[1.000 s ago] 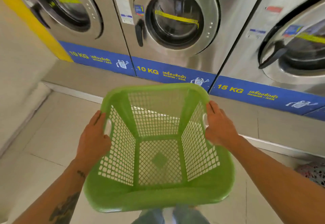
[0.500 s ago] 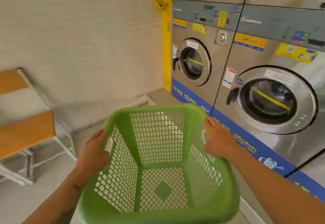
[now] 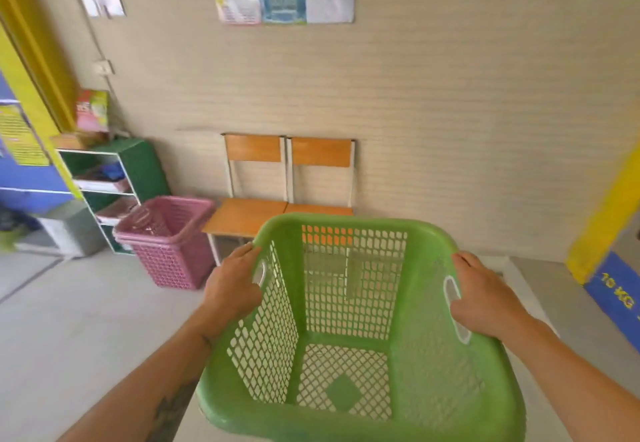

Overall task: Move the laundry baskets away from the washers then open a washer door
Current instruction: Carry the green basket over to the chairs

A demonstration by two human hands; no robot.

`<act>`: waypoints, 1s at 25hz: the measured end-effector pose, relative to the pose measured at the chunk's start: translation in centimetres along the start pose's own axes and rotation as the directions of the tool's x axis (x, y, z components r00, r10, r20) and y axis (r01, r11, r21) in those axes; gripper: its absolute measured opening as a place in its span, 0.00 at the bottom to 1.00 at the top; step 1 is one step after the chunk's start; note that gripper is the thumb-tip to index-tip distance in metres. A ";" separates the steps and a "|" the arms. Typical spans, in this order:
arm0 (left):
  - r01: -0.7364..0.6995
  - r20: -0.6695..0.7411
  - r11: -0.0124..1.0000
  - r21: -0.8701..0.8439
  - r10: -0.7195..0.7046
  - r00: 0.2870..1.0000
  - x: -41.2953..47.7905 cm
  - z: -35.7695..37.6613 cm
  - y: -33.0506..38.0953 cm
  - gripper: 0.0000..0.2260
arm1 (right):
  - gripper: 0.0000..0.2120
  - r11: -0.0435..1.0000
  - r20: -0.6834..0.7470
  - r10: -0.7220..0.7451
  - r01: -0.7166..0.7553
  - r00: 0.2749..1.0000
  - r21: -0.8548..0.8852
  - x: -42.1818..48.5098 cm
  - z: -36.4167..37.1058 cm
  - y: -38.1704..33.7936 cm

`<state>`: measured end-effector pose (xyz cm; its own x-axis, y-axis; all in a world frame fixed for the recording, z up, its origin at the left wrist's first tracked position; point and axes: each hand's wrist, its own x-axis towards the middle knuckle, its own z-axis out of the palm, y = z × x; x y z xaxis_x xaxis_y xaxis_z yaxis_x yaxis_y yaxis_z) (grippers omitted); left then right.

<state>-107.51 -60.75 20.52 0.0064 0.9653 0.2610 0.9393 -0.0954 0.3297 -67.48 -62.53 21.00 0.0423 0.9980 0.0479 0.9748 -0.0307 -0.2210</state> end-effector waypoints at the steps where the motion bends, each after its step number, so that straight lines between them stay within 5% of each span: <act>1: 0.016 -0.023 1.000 -0.002 -0.016 1.000 0.0 -1.6 -3.1 0.29 | 0.33 0.999 -0.010 -0.045 0.045 0.999 0.004 1.4 0.7 -3.4; 11: 0.251 -0.202 0.964 0.084 -0.230 0.952 4.3 -10.7 -22.8 0.30 | 0.23 0.935 -0.119 -0.347 0.353 0.930 0.032 16.9 6.1 -27.3; 19: 0.405 -0.279 0.899 0.170 -0.350 0.894 18.7 -12.3 -35.7 0.30 | 0.37 0.875 -0.085 -0.468 0.475 0.879 0.093 36.2 10.0 -42.8; 25: 0.491 -0.339 0.845 0.211 -0.408 0.848 26.5 -13.8 -45.4 0.31 | 0.38 0.821 -0.086 -0.553 0.560 0.829 0.113 47.5 12.1 -54.6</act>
<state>-154.71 -34.18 25.01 -0.4944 0.7750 0.3937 0.8692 0.4451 0.2153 -121.34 -12.80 23.60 -0.4854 0.8390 0.2460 0.7989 0.5399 -0.2651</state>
